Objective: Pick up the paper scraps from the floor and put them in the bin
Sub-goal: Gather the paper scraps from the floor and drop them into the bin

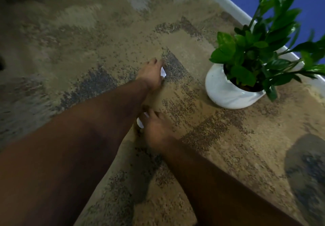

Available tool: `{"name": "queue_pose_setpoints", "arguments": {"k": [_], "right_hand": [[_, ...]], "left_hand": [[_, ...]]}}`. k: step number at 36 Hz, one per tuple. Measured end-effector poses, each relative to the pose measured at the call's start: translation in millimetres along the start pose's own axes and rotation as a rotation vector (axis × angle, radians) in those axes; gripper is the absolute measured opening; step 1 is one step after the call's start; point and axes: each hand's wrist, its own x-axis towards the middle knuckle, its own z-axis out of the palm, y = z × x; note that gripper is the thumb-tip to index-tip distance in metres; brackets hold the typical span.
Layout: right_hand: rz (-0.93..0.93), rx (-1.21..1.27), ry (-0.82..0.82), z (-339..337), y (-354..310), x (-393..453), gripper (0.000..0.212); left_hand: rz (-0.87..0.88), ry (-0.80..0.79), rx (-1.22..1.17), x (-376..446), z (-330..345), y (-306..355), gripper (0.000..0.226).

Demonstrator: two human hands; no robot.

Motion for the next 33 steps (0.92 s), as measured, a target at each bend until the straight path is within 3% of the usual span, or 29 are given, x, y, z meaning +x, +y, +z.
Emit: {"name": "queue_pose_setpoints", "arguments": {"k": [8,14,22,27,33], "right_hand": [[0.104,0.010,0.029,7,-5,8,0.053],[0.105,0.025,0.093,11,1,2,0.050],[0.090,-0.002,0.107,9,20,-22,0.057],[0.160,0.075,0.192,-1,42,-49,0.031],[0.226,0.093,0.250,-24,76,-93,0.026]], "left_hand": [[0.051,-0.208,0.201,21,21,2,0.055],[0.132,-0.084,0.223,15,18,2,0.033],[0.175,-0.102,0.325,-9,12,14,0.024],[0.142,-0.197,0.259,-25,10,25,0.017],[0.206,-0.337,0.318,-52,12,58,0.031]]}}
